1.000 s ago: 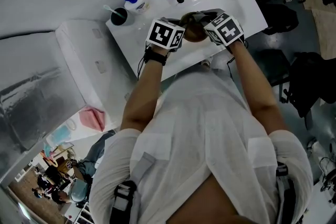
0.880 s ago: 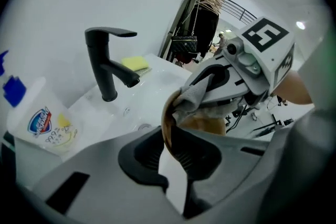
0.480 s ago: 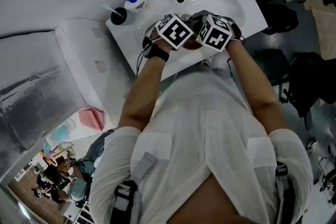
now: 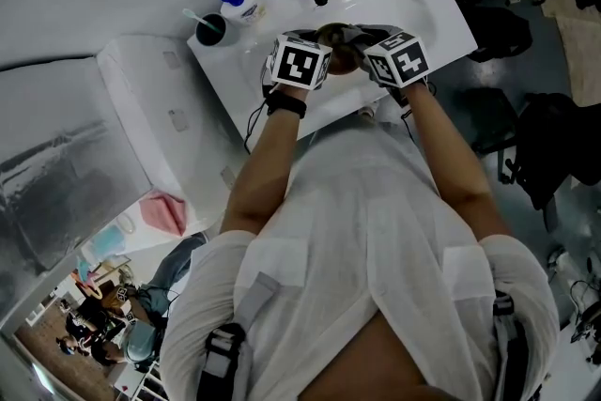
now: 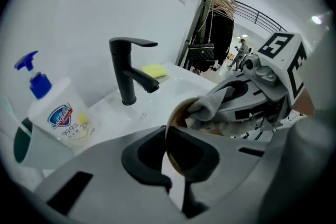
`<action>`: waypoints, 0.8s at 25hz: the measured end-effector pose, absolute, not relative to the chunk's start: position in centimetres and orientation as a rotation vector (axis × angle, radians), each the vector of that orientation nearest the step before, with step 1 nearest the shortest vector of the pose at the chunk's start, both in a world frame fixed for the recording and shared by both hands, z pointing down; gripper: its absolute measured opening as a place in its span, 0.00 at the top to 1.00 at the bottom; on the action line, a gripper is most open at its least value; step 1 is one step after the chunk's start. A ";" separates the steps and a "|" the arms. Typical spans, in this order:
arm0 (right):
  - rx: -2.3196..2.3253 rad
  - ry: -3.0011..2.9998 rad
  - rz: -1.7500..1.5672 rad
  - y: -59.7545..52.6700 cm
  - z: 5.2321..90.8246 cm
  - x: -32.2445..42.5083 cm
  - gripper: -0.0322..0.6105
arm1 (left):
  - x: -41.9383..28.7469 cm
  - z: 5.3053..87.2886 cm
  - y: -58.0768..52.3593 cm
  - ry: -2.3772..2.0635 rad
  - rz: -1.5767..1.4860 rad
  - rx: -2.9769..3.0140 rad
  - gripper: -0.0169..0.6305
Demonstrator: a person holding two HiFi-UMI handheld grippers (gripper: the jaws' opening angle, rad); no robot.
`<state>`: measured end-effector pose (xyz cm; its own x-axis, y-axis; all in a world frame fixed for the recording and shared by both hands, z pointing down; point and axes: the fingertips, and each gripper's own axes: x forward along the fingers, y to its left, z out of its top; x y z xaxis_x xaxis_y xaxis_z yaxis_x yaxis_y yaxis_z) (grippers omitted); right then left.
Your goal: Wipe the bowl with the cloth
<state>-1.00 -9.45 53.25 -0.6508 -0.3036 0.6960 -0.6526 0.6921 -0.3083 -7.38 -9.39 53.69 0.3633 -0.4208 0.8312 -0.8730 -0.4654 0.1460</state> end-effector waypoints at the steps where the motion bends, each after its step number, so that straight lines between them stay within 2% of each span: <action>1: 0.721 -2.287 0.762 -9.3 53.4 -0.9 0.85 | -7.4 54.0 -9.2 -1.109 1.013 2.034 0.95; 6: 0.730 -2.358 0.948 -9.7 52.5 -0.3 0.86 | -9.1 55.7 -9.3 -1.141 1.069 1.968 0.95; 9: 0.779 -2.351 0.946 -10.4 52.5 0.8 0.87 | -10.7 57.3 -9.3 -1.172 1.088 1.913 0.95; 20: 0.792 -2.312 0.839 -10.0 53.2 2.8 0.87 | -12.4 66.9 -8.3 -1.165 0.795 1.592 0.94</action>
